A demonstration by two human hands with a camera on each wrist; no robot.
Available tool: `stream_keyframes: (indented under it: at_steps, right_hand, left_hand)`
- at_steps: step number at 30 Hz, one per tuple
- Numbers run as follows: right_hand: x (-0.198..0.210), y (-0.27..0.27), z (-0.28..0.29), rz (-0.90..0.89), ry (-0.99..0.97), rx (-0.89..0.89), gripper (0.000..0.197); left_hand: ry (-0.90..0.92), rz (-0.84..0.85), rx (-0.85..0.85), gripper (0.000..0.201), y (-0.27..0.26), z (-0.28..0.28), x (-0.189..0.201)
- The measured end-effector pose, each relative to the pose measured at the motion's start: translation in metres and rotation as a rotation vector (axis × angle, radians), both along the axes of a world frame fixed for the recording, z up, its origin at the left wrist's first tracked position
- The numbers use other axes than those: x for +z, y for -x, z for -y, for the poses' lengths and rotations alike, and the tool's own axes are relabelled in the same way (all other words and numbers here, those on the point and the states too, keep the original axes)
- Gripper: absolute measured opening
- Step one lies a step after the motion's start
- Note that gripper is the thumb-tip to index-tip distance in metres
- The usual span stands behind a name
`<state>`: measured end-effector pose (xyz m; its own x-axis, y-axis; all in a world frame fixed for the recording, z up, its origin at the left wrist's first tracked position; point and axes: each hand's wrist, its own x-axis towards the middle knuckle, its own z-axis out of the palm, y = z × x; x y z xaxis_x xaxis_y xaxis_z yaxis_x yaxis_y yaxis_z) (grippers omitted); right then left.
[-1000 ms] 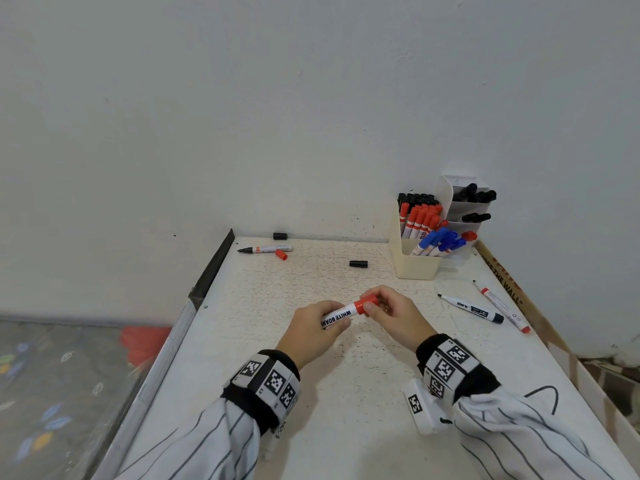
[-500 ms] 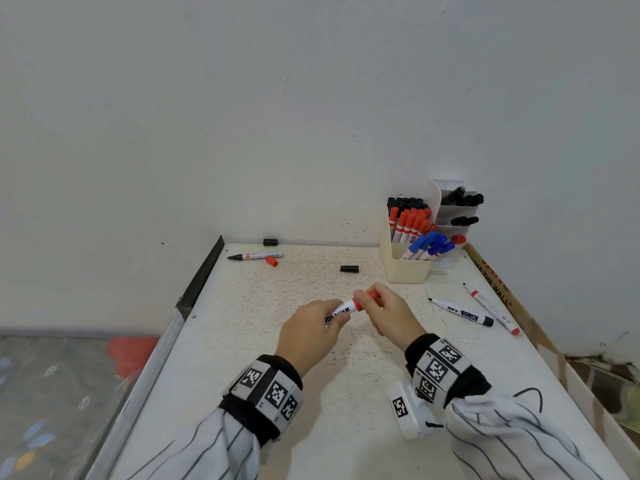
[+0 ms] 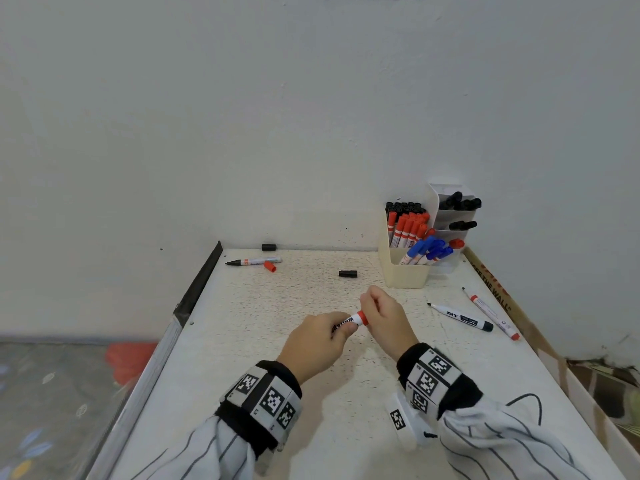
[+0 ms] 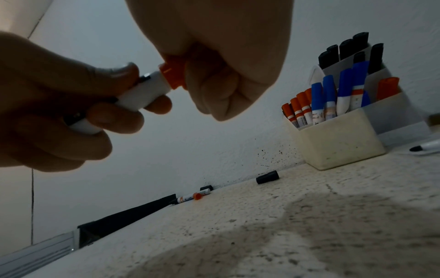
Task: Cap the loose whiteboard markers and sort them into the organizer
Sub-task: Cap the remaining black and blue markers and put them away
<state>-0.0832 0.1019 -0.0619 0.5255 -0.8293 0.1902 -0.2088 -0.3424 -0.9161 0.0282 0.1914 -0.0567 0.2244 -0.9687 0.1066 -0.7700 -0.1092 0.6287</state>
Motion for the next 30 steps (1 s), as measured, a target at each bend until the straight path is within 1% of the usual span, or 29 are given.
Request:
stream_keyframes:
  at_steps: [1, 2, 4, 5, 6, 7, 10, 11, 12, 13, 16, 17, 18, 19, 22, 23, 24, 27, 30]
  right_hand:
    - [0.001, 0.000, -0.001, 0.024, 0.011, 0.008, 0.033]
    - [0.002, 0.000, -0.002, 0.041, 0.011, 0.007, 0.033]
    - [0.004, -0.002, -0.001, 0.062, -0.034, -0.013, 0.033]
    - [0.006, -0.003, 0.000, 0.061, -0.063, -0.015, 0.034]
    - [0.008, -0.003, 0.000, 0.045, -0.079, -0.008, 0.033]
    - [0.011, -0.002, 0.000, 0.022, -0.074, 0.007, 0.032]
    - [0.019, 0.002, -0.002, 0.030, 0.023, 0.044, 0.031]
    - [0.021, 0.004, -0.002, 0.055, 0.045, 0.044, 0.031]
    - [0.023, 0.005, -0.002, 0.076, 0.046, 0.042, 0.032]
    - [0.024, 0.005, -0.001, 0.085, 0.025, 0.036, 0.032]
    - [0.027, 0.004, 0.004, 0.023, -0.092, -0.016, 0.033]
    - [0.028, 0.004, 0.004, 0.002, -0.115, -0.027, 0.032]
    - [0.028, 0.005, 0.005, -0.003, -0.122, -0.026, 0.032]
    - [0.029, 0.005, 0.005, 0.009, -0.120, -0.015, 0.031]
    - [0.026, 0.011, 0.001, 0.093, -0.110, 0.037, 0.032]
    - [0.025, 0.012, -0.001, 0.115, -0.106, 0.043, 0.033]
    - [0.024, 0.014, -0.001, 0.136, -0.119, 0.043, 0.034]
    - [0.024, 0.016, 0.001, 0.191, -0.230, 0.020, 0.034]
    - [0.021, 0.020, 0.006, 0.148, -0.204, 0.021, 0.034]
  left_hand:
    - [0.004, -0.021, 0.000, 0.030, 0.000, 0.000, 0.001]
    - [0.014, 0.036, 0.007, 0.029, 0.001, -0.001, 0.002]
    - [0.055, 0.264, 0.033, 0.027, 0.003, -0.004, 0.003]
    - [0.078, 0.324, 0.041, 0.027, 0.004, -0.006, 0.004]
    - [0.090, 0.318, 0.040, 0.027, 0.005, -0.006, 0.006]
    - [0.090, 0.254, 0.023, 0.026, 0.005, -0.005, 0.007]
    - [0.039, -0.102, -0.030, 0.029, 0.004, -0.001, 0.016]
    - [0.030, -0.178, -0.037, 0.029, 0.003, 0.000, 0.019]
    - [0.028, -0.184, -0.039, 0.029, 0.004, 0.001, 0.022]
    - [0.037, -0.111, -0.034, 0.030, 0.005, 0.002, 0.025]
    - [0.068, 0.338, 0.016, 0.036, 0.008, 0.002, 0.027]
    - [0.081, 0.392, 0.020, 0.038, 0.009, 0.003, 0.027]
    - [0.083, 0.378, 0.016, 0.039, 0.009, 0.004, 0.027]
    - [0.075, 0.312, 0.005, 0.038, 0.009, 0.006, 0.027]
    - [-0.007, -0.031, -0.059, 0.032, 0.010, 0.010, 0.034]
    - [-0.036, -0.089, -0.085, 0.031, 0.010, 0.012, 0.037]
    - [-0.051, -0.083, -0.108, 0.032, 0.009, 0.013, 0.039]
    - [-0.027, 0.058, -0.133, 0.037, 0.009, 0.020, 0.041]
    - [-0.012, 0.096, -0.139, 0.040, 0.011, 0.026, 0.034]
